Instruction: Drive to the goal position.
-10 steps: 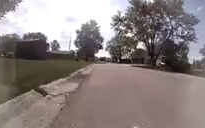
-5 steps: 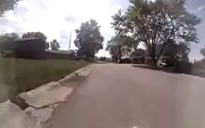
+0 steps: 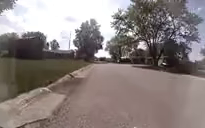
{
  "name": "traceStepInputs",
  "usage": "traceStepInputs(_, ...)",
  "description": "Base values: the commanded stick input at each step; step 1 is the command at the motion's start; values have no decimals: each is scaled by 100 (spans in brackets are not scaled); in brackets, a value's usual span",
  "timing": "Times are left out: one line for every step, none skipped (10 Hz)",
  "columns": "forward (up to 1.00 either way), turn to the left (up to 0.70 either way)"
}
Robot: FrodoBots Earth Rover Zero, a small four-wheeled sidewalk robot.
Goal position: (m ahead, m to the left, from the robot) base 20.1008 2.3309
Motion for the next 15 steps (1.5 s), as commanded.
traceStepInputs(100,0)
traceStepInputs(100,0)
traceStepInputs(100,0)
traceStepInputs(100,0)
traceStepInputs(100,0)
traceStepInputs(100,0)
traceStepInputs(100,0)
traceStepInputs(100,0)
traceStepInputs(100,0)
traceStepInputs(100,0)
traceStepInputs(100,0)
traceStepInputs(100,0)
traceStepInputs(100,0)
traceStepInputs(100,0)
traceStepInputs(100,0)
